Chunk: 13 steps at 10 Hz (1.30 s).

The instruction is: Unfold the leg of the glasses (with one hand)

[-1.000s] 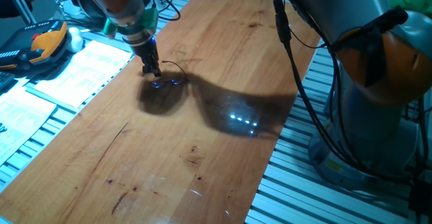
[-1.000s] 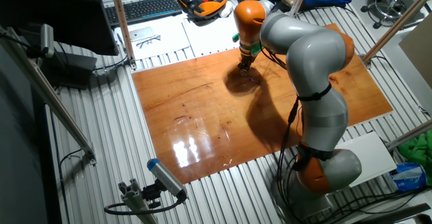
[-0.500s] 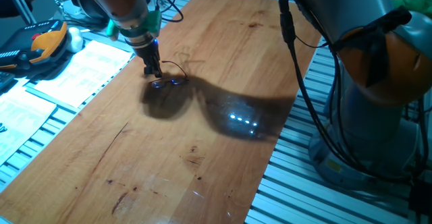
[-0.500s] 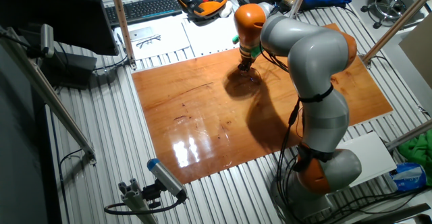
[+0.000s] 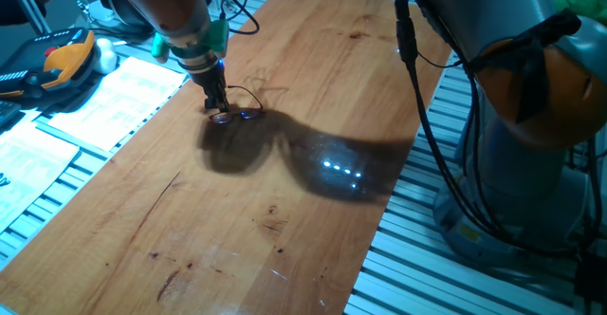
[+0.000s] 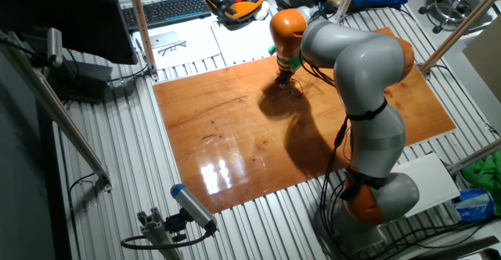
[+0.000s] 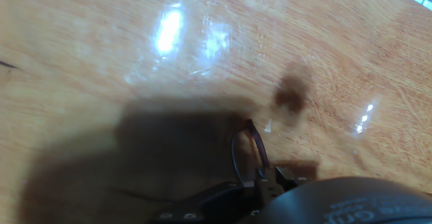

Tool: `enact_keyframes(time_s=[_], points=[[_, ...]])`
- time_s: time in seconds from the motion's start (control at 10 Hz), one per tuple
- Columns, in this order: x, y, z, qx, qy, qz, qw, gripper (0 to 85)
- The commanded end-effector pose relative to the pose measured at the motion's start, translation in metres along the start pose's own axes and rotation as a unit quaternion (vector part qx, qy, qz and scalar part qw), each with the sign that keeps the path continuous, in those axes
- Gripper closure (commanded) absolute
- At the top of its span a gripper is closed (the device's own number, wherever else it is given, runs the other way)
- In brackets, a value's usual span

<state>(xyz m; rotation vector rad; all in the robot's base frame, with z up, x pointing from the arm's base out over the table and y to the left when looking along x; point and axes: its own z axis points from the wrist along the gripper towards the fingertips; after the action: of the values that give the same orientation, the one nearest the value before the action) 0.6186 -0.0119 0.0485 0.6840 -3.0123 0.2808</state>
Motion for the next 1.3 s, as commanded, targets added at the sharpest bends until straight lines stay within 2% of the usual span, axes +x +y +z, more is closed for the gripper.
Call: enact_keyframes(time_s=[0.0, 0.7, 1.2], points=[[0.0002, -0.0004, 0.0001, 0.001, 0.0, 0.0, 1.0, 51.0], [0.0002, 0.003, 0.0072, 0.005, -0.007, 0.003, 1.0, 51.0], [0.0001, 0.0028, 0.0087, 0.005, -0.005, -0.001, 1.0, 51.0]])
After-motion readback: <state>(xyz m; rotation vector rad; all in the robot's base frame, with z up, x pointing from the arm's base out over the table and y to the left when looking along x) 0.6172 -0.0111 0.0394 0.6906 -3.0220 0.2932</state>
